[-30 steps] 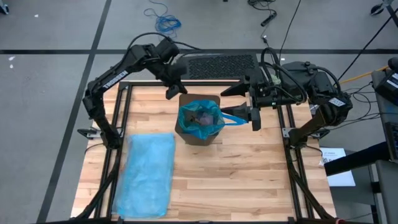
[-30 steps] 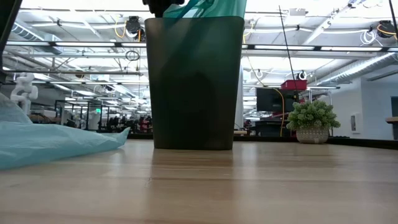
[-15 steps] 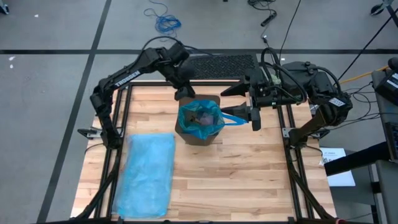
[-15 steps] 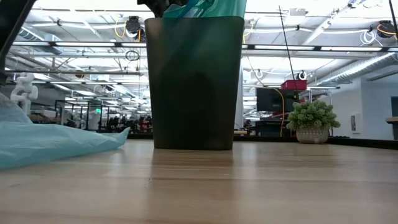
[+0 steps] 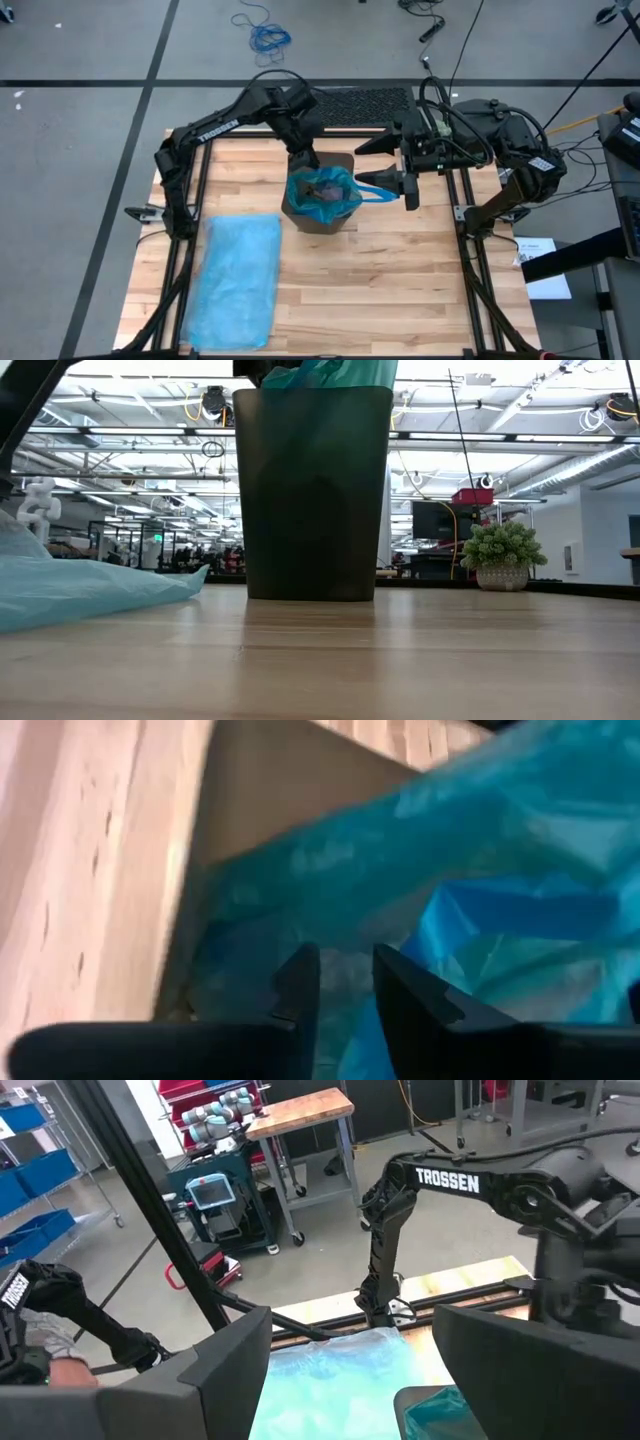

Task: Place trash/remove bag and relplace
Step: Remove the trash bag from the trash bin

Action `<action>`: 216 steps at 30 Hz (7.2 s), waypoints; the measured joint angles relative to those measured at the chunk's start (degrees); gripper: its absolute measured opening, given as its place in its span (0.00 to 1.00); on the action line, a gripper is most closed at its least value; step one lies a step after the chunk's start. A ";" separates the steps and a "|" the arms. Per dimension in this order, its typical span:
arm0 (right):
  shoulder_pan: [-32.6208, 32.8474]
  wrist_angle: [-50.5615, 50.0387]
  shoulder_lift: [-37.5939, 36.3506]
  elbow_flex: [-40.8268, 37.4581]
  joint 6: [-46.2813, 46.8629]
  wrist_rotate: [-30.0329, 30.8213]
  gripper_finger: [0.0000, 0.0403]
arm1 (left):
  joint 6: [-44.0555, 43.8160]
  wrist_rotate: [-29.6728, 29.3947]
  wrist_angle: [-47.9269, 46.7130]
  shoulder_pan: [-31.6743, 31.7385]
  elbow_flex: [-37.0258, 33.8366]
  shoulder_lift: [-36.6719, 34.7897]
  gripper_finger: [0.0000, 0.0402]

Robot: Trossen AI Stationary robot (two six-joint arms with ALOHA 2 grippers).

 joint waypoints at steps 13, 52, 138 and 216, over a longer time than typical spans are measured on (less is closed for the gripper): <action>-0.02 0.00 0.00 -0.02 -0.28 0.02 0.67 | 1.66 -0.61 -2.66 1.34 0.76 -5.01 0.03; -0.02 0.04 0.02 -0.02 -1.40 0.02 0.67 | 3.02 -4.84 0.94 -1.91 0.50 -0.44 0.27; -8.75 11.10 10.29 0.13 -7.36 16.80 0.45 | -31.04 -8.86 10.34 0.86 16.41 -14.27 0.00; -23.52 7.24 7.23 0.00 -19.39 -5.20 0.00 | -33.03 -21.39 4.45 -18.52 16.37 -20.50 0.09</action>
